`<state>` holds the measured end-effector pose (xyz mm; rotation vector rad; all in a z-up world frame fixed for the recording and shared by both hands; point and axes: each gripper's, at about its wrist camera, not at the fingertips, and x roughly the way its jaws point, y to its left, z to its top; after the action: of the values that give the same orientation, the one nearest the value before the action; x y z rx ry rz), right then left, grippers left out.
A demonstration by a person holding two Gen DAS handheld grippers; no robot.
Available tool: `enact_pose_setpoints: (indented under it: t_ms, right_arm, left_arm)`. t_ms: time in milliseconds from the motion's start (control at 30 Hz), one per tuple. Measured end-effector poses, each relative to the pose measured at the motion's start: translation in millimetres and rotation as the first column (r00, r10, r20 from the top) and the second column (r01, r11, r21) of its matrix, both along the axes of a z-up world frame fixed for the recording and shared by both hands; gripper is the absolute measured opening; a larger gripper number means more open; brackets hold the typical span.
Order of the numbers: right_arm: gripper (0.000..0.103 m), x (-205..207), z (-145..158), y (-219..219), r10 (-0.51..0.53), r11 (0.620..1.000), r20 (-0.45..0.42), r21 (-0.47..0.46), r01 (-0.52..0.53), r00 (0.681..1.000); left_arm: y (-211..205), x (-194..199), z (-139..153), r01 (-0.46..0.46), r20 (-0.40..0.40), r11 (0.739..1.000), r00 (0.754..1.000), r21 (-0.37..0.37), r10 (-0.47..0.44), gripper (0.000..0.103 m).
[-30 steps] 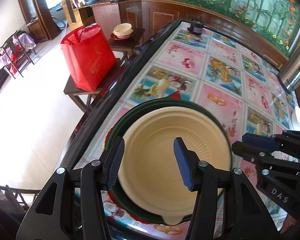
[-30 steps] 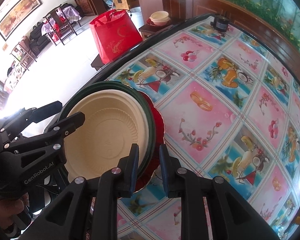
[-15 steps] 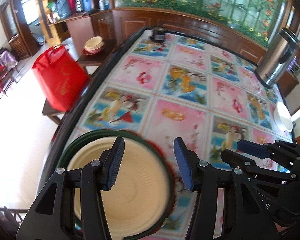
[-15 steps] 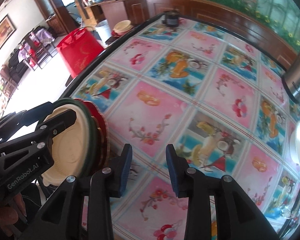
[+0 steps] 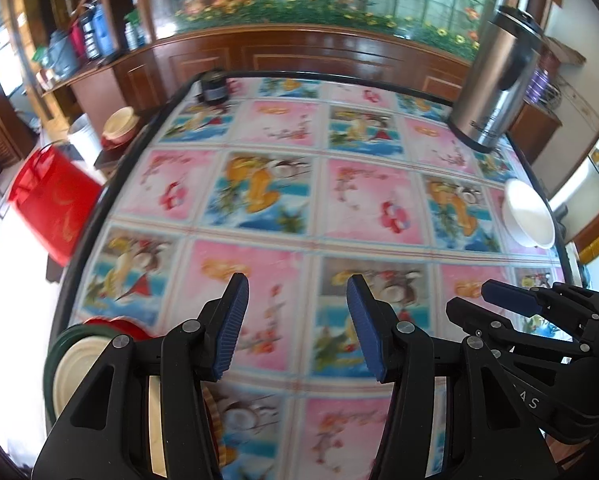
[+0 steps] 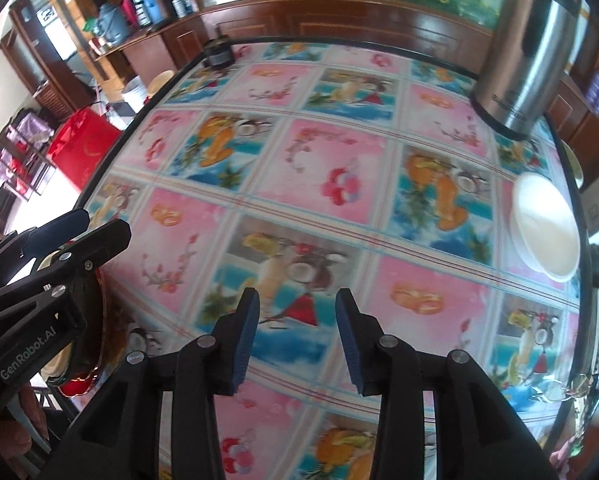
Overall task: Organize plates and bowls
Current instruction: 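Move the left tool toward the white plate beside the steel kettle, then close the left tool on the rim of the white plate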
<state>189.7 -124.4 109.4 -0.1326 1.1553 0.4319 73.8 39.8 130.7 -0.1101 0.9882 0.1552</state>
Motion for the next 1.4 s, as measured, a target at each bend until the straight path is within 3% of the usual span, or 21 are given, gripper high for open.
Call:
enact_pose_setpoints:
  t_ms: [700, 967, 1400]
  right_arm:
    - [0.045, 55, 0, -135, -0.207, 0.978, 0.028, 0.004, 0.207, 0.978]
    - [0.046, 81, -3, -199, -0.298, 0.954, 0.039, -0.026, 0.299, 0.954]
    - [0.047, 119, -28, -257, -0.365, 0.931, 0.002, -0.026, 0.365, 0.931]
  left_arm:
    - [-127, 99, -4, 0.169, 0.0, 0.986, 0.986, -0.007, -0.169, 0.051]
    - [-177, 140, -17, 0.22, -0.037, 0.974, 0.974, -0.064, -0.222, 0.051]
    - [-230, 190, -54, 0.244, -0.124, 0.965, 0.959, -0.095, -0.255, 0.051]
